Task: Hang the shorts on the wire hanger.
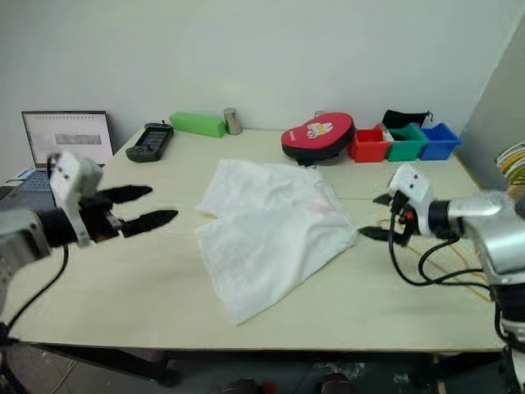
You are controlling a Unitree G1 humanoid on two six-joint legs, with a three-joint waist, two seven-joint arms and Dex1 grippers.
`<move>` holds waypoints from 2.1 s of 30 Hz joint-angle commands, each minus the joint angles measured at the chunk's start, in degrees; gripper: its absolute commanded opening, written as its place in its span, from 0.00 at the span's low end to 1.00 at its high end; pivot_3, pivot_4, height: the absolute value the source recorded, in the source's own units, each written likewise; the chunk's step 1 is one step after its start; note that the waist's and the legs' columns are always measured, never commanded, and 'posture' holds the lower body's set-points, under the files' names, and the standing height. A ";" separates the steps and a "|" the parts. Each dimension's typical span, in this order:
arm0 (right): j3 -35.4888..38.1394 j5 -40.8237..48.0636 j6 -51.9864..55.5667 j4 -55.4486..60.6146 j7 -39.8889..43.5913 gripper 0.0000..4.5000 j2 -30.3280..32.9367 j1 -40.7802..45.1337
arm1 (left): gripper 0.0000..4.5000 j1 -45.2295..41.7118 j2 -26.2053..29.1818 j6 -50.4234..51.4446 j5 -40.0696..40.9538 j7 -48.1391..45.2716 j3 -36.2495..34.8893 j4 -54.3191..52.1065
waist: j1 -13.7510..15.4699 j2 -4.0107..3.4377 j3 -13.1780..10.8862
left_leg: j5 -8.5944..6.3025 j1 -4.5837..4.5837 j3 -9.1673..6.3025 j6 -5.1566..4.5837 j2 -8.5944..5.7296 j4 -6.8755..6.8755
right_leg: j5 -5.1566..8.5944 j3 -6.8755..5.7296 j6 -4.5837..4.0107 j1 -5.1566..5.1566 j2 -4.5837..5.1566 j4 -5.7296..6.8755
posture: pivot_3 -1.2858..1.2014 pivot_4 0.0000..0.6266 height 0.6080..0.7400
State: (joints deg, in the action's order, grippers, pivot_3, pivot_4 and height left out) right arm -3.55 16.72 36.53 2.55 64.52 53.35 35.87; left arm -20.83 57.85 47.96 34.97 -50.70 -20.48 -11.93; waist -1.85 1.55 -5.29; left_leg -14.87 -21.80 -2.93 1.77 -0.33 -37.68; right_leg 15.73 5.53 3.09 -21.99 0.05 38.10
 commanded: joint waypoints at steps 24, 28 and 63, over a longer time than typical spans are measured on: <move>-14.13 -16.35 -28.17 -22.30 6.20 1.00 -6.40 7.71 | 1.00 2.96 -7.50 -1.22 -0.69 -2.00 19.51 -11.51 | 0.15 -0.01 -0.01 | -0.01 -0.09 0.06 -0.01 0.04 -0.23 | -0.20 0.09 -0.20 -0.04 0.09 0.19 | 0.54 0.05 1.00; -17.82 -21.37 -37.48 -34.82 5.86 1.00 -11.01 12.63 | 1.00 2.24 -9.04 -4.62 -5.59 -4.42 27.97 -9.87 | 0.02 0.01 -0.02 | 0.00 -0.09 0.05 0.00 -0.03 -0.35 | -0.19 0.12 -0.23 -0.14 0.00 0.53 | 0.53 0.06 1.00; -17.14 -31.39 -49.77 -62.95 -0.58 0.00 -25.48 18.33 | 0.00 4.28 -10.60 -24.81 -26.35 -11.46 38.88 8.97 | -2.71 -0.20 0.09 | 0.00 0.96 -0.32 -0.02 0.03 -0.18 | 0.01 0.16 -0.43 0.65 -0.33 0.90 | 0.53 0.04 1.00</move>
State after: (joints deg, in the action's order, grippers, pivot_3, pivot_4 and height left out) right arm -21.80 -16.12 -14.60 -64.75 61.97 26.96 55.88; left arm -17.18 45.38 24.24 9.64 -61.24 20.16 -3.74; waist -4.56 1.35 -5.20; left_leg -14.87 -20.85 -3.27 1.74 -0.29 -37.85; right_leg 15.75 5.69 2.67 -21.35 -0.28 38.99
